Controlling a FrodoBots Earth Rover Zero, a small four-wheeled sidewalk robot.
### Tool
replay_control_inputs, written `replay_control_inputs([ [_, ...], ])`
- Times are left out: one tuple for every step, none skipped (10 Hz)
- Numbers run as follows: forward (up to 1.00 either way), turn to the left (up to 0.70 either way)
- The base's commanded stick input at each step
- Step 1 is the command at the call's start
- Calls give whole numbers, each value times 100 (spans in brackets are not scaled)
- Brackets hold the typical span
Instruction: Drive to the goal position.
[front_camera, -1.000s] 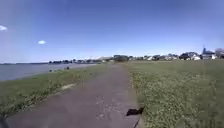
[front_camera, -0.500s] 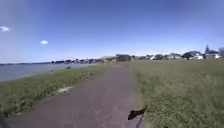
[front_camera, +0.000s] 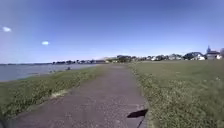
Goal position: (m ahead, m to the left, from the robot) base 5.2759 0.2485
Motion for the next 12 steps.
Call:
replay_control_inputs([
  [50,3],
  [50,3],
  [50,3],
  [50,3],
  [50,3],
  [50,3],
  [50,4],
  [51,4],
  [64,4],
  [70,4],
  [70,4],
  [70,4],
])
